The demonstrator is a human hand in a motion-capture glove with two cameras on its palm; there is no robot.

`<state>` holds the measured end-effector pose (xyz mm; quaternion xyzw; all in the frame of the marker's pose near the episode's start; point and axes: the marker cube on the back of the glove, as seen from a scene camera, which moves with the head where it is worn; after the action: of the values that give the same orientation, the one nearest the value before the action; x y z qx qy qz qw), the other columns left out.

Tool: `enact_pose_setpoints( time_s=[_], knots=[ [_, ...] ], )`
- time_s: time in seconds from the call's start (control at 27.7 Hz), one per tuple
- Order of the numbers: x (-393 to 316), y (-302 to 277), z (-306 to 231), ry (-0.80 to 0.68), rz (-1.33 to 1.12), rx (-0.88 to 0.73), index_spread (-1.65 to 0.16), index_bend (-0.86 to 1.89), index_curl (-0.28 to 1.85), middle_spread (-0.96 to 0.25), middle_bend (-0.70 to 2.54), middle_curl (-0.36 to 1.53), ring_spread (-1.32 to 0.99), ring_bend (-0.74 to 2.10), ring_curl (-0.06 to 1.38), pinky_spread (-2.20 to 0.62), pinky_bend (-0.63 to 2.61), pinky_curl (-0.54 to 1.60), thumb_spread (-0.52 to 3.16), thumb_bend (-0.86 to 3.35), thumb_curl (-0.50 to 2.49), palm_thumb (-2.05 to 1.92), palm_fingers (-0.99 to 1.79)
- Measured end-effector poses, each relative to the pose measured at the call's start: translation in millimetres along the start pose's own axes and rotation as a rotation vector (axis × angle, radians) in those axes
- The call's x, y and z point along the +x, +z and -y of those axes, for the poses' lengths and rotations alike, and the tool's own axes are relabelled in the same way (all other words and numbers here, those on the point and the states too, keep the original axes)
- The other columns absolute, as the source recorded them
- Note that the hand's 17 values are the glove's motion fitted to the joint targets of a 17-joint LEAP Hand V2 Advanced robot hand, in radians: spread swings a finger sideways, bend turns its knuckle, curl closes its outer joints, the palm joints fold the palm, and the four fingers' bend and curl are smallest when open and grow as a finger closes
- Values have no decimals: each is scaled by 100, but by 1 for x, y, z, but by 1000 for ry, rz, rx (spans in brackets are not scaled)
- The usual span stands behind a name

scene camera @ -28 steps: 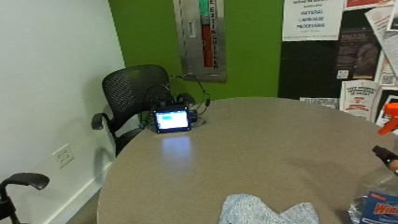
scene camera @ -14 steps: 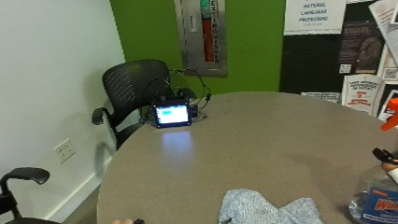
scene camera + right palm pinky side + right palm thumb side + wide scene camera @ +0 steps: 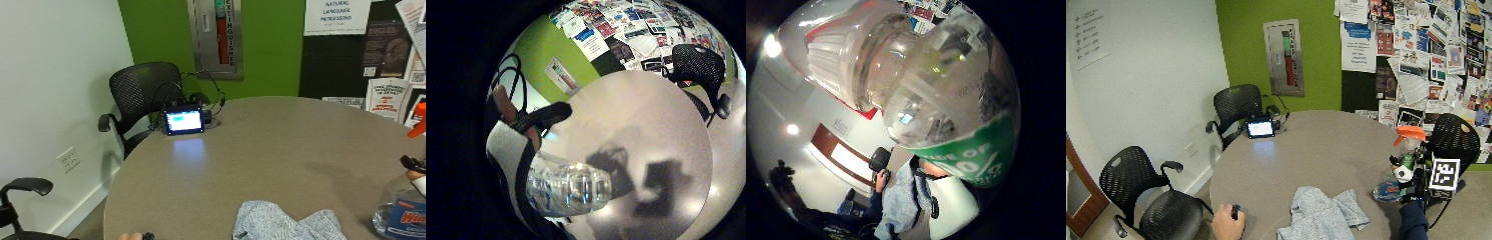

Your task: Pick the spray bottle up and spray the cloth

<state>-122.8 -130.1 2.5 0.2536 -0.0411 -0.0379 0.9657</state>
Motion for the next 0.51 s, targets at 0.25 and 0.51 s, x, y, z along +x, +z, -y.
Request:
enact_pose_setpoints(
  time_s=[0.25,0.51],
  knots=[
    [1,-2,-1,3,-4,5,-27,15,37,-15,41,48,-20,56,42,-29,57,41,62,-3,59,89,128],
    [6,-13,1,-26,2,-15,-27,15,39,-15,41,49,-20,57,43,-30,59,41,60,-3,61,89,127]
  ],
)
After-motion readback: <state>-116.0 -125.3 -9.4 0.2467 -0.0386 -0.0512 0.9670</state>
